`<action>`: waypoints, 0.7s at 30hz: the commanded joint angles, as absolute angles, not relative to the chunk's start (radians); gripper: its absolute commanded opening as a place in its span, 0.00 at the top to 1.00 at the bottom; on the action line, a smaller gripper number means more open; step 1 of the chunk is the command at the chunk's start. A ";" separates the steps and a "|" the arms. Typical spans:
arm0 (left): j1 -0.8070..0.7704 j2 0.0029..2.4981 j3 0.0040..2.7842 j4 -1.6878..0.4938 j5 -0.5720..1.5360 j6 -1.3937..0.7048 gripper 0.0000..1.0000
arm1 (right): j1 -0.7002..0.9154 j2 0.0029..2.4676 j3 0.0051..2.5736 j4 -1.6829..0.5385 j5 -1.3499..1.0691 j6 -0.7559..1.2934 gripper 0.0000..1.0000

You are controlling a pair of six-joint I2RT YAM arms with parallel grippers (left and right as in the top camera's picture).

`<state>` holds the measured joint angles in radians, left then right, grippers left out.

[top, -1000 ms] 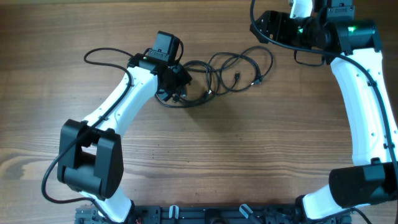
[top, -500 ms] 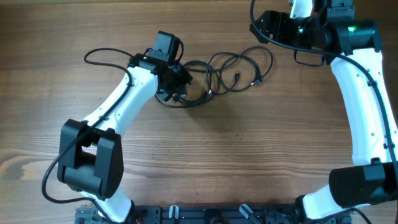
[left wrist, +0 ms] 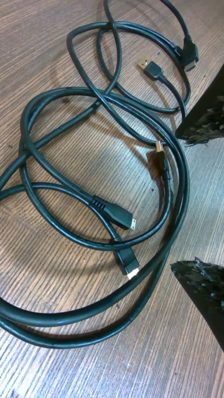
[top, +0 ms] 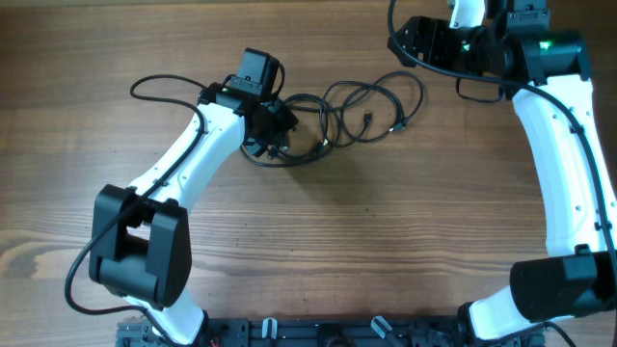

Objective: Untangle cables

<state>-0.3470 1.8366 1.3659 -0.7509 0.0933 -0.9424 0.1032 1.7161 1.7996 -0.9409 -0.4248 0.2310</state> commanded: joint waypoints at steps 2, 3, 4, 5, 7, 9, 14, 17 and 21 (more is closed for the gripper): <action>-0.352 1.882 1.357 -0.751 0.068 -0.959 0.37 | 0.104 1.729 1.791 -0.936 -0.410 0.236 0.10; -0.352 1.889 1.357 -0.750 0.068 -0.959 0.37 | 0.104 1.729 1.791 -0.937 -0.410 0.236 0.10; -0.351 1.895 1.357 -0.746 0.061 -0.958 0.36 | 0.104 1.729 1.791 -0.937 -0.410 0.236 0.10; -0.348 1.895 1.357 -0.748 0.045 -0.958 0.36 | 0.104 1.729 1.791 -0.937 -0.410 0.236 0.10; -0.340 1.896 1.357 -0.748 0.024 -0.958 0.36 | 0.104 1.729 1.791 -0.936 -0.410 0.239 0.10; -0.327 1.895 1.357 -0.744 0.027 -0.958 0.35 | 0.105 1.729 1.791 -0.937 -0.411 0.239 0.08; -0.322 1.896 1.357 -0.744 0.032 -0.957 0.36 | 0.105 1.729 1.791 -0.940 -0.410 0.239 0.07; -0.338 1.897 1.357 -0.745 0.033 -0.949 0.36 | 0.104 1.729 1.791 -0.946 -0.410 0.239 0.07; -0.355 1.897 1.357 -0.770 0.008 -0.946 0.36 | 0.105 1.729 1.791 -0.952 -0.410 0.239 0.07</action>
<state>-0.3378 1.8881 1.3651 -0.7517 0.0494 -0.9485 0.1032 1.7161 1.7996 -0.9455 -0.4240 0.2344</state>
